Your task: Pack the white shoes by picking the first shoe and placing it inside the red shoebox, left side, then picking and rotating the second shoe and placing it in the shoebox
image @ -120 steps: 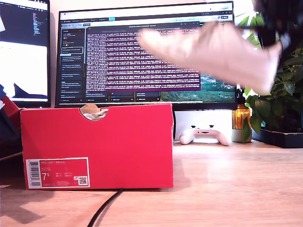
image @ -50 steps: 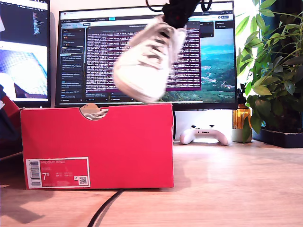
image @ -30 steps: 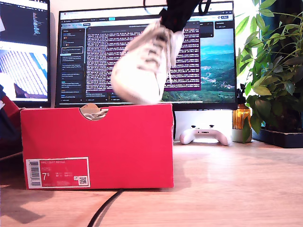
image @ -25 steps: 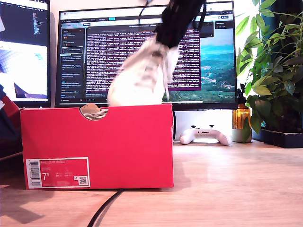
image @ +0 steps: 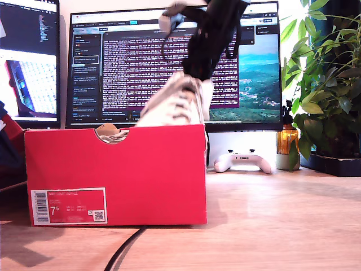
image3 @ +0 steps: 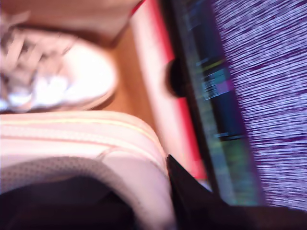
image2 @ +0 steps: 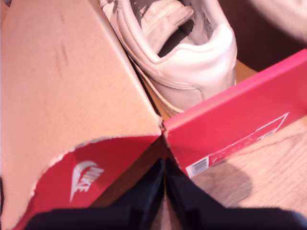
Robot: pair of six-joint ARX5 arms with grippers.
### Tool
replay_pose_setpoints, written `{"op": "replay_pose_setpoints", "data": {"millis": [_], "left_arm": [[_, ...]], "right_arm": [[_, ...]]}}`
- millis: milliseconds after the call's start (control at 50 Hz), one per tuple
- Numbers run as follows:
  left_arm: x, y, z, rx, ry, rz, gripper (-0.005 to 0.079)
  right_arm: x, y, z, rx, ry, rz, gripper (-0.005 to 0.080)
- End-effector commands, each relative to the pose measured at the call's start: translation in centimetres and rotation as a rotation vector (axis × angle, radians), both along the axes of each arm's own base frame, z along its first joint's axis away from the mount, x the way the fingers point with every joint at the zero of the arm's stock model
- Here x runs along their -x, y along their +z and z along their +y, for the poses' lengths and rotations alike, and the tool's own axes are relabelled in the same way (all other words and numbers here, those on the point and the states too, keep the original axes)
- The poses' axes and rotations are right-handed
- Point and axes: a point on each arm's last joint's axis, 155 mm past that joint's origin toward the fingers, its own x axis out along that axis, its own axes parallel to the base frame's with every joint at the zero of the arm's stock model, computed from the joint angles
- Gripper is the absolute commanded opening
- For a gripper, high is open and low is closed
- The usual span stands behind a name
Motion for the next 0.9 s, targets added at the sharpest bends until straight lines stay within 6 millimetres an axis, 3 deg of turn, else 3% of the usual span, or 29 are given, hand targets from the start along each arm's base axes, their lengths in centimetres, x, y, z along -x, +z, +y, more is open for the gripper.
{"op": "replay_pose_setpoints", "data": {"millis": [0, 240, 360, 520, 720, 880], "left_arm": [[-0.3, 0.5, -0.2, 0.011, 0.002, -0.010, -0.0019], [-0.3, 0.5, -0.2, 0.011, 0.002, -0.011, -0.0019], [-0.3, 0.5, -0.2, 0.011, 0.002, -0.011, -0.0019], [-0.3, 0.5, -0.2, 0.011, 0.002, -0.010, -0.0019], [-0.3, 0.5, -0.2, 0.011, 0.002, -0.011, -0.0019], [-0.3, 0.5, -0.2, 0.011, 0.002, -0.011, -0.0019]], "right_arm": [[-0.3, -0.4, 0.8, -0.009, 0.006, 0.004, -0.0013], [-0.4, -2.8, 1.2, 0.007, 0.004, 0.043, -0.0009], [-0.3, -3.0, 1.4, 0.006, 0.012, 0.049, 0.0092], [-0.6, -2.2, 2.2, -0.052, -0.015, 0.034, 0.0239], [-1.2, -1.1, 2.9, -0.052, -0.031, -0.031, 0.0248], [-2.2, 0.2, 1.4, -0.007, -0.129, -0.083, 0.0247]]}}
